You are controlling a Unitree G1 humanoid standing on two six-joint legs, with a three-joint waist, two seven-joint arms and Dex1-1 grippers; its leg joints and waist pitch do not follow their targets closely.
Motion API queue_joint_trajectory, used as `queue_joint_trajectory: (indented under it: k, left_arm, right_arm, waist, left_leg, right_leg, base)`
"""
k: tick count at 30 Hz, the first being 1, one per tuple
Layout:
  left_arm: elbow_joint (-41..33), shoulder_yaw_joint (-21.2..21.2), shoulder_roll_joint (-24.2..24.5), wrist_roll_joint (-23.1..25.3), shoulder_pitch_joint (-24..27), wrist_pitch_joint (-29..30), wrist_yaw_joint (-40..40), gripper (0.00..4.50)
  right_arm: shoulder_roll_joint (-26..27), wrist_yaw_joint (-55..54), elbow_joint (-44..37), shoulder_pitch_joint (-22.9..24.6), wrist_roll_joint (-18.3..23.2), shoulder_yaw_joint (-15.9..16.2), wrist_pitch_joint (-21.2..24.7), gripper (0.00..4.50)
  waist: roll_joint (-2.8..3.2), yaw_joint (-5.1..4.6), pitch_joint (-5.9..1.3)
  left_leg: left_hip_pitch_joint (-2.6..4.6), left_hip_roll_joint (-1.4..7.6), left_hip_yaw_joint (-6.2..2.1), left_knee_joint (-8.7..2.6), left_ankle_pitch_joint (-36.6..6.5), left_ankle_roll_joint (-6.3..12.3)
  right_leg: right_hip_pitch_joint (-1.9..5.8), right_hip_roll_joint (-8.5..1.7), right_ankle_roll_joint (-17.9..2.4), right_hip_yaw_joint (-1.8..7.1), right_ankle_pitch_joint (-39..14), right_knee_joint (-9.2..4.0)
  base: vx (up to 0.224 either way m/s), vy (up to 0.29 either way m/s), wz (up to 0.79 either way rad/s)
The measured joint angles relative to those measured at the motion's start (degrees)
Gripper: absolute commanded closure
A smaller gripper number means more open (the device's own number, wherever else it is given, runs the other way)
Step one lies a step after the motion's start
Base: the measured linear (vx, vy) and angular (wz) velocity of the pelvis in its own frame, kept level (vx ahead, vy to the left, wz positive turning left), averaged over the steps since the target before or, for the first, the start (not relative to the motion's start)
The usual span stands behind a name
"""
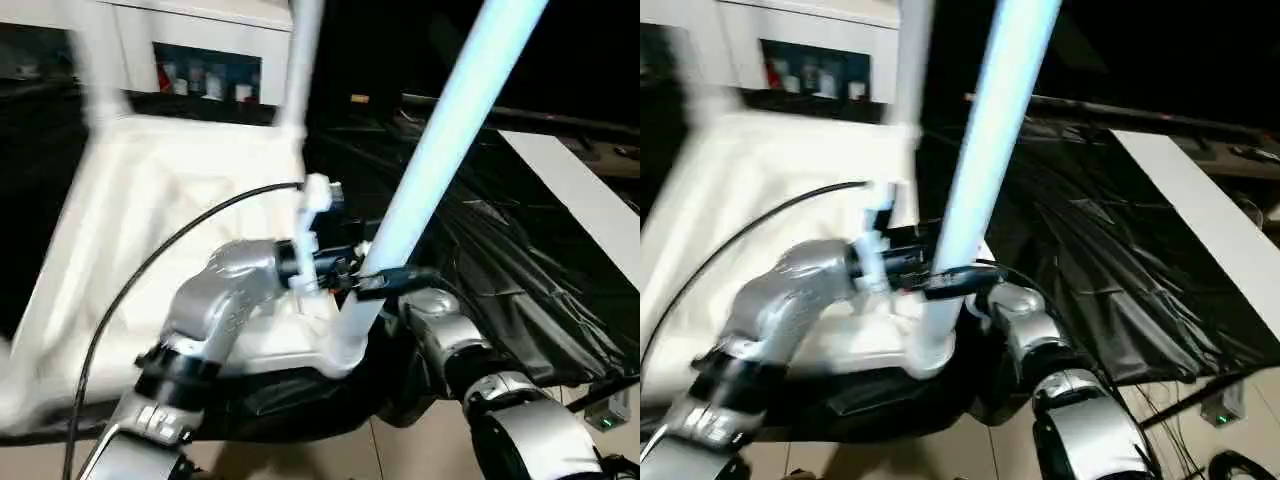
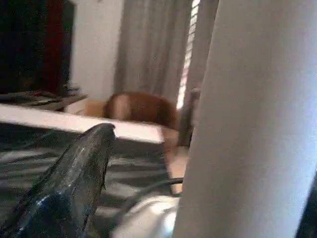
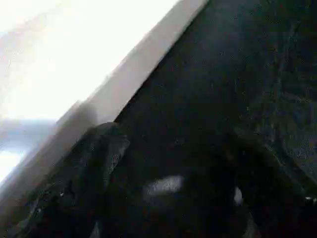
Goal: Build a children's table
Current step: Rotate table base
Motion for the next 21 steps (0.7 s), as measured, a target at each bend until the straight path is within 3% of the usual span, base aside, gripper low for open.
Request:
queue_joint_trajectory:
  k: [11, 13, 14, 17, 21]
  left_arm:
    - [3.9, -0.1, 9.4, 6.9, 1.8, -2.3, -0.2, 0.04]
    - [3.7, -1.0, 10.8, 7.6, 1.9, -1.5, -1.1, 0.04]
    - [1.9, -3.3, 14.8, 8.3, 2.3, 2.1, -2.9, 0.04]
    - [0.1, -6.6, 19.8, 11.5, 3.3, 6.0, -4.9, 0.04]
    - [-2.7, -9.9, 21.6, 16.1, 4.1, 8.2, -3.9, 0.04]
  right_arm:
    - [-2.2, -5.3, 0.0, 0.0, 0.7, -3.2, -0.9, 0.69]
    - [-2.2, -5.6, 0.0, 0.1, 0.8, -3.2, -1.0, 0.69]
    - [-2.3, -5.5, -0.1, 0.4, 0.9, -3.3, -1.2, 0.69]
    - [-3.5, -5.2, -0.2, 1.2, 1.0, -3.8, -1.2, 0.69]
    - [-5.7, -4.2, -2.6, 2.2, 0.4, -3.2, -0.5, 0.69]
  waist:
    - [0.16, 0.36, 0.07]
    - [0.16, 0.38, 0.07]
    - [0.16, 0.41, 0.07]
    - [0.25, 0.48, 0.14]
    - [0.31, 1.30, 0.19]
  left_leg:
    - [0.00, -0.02, -0.01, -0.02, 0.0, 0.00]
    - [-0.01, -0.02, -0.01, -0.02, 0.0, 0.00]
    - [0.00, -0.01, -0.01, -0.03, 0.0, -0.01]
    - [-0.05, -0.03, 0.00, -0.03, 0.0, 0.00]
    - [-0.07, -0.03, 0.00, -0.02, 0.0, -0.01]
  right_leg:
    - [-0.05, 0.00, 0.0, -0.01, 0.0, 0.01]
    - [-0.05, 0.00, 0.0, -0.01, 0.0, 0.01]
    - [-0.06, 0.00, 0.0, -0.01, 0.0, 0.02]
    - [-0.08, -0.01, 0.0, 0.00, 0.0, 0.00]
    - [-0.08, -0.02, 0.0, 0.01, 0.0, 0.00]
  base:
    - [0.000, 0.000, 0.00]
    - [0.000, 0.000, 0.00]
    - [0.000, 0.000, 0.00]
    - [0.000, 0.000, 0.00]
    - [0.000, 0.000, 0.00]
